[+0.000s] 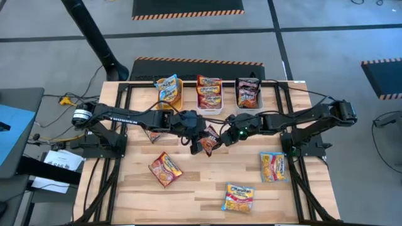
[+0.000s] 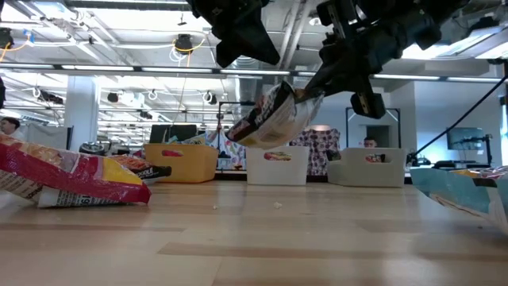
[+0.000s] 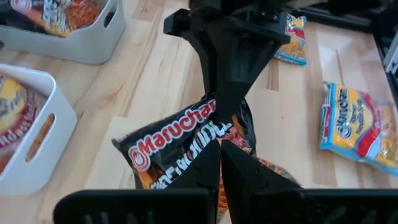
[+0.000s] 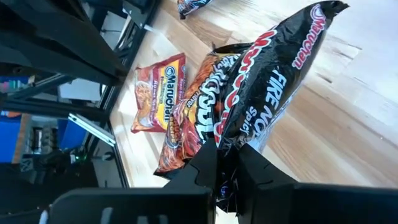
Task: Sort Maruchan noodles
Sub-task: Put the black noodle pack into the gray bin
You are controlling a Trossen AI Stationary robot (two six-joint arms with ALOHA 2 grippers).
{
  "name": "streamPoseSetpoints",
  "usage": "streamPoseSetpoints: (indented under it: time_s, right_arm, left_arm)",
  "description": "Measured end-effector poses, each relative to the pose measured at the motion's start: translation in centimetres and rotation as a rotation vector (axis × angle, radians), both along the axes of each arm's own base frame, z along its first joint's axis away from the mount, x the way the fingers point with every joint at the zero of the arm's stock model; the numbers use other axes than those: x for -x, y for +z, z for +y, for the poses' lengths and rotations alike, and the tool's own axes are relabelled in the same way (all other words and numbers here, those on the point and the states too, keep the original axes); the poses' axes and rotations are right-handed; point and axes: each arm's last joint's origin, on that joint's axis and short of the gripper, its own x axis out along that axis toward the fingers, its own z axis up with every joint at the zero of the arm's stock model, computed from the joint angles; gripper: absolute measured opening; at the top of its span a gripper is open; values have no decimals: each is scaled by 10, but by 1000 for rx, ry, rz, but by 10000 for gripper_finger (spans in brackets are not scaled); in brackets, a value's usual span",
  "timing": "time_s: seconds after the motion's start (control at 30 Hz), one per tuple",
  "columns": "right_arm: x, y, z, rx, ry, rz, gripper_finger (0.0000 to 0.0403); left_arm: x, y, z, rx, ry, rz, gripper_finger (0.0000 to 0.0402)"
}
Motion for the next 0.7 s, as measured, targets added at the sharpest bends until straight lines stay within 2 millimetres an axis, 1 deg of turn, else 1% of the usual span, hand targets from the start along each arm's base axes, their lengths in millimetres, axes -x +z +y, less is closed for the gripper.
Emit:
streamPoseSetpoints:
  time_s: [0.17,0.4,0.5,0.7]
  right_arm:
    - [5,3,0,30,19,7,38]
    - [21,13,1,70,38,42,38]
    - [28,20,2,92,30,37,38]
    - [50,37,1,155,26,19,38]
  left_arm:
    - [0,-1,0,6,-8,5,0]
    - [0,-1,3,10,-20,7,7]
    - [0,-1,3,24,-40,7,25]
    - [0,0,2,54,-36,1,79]
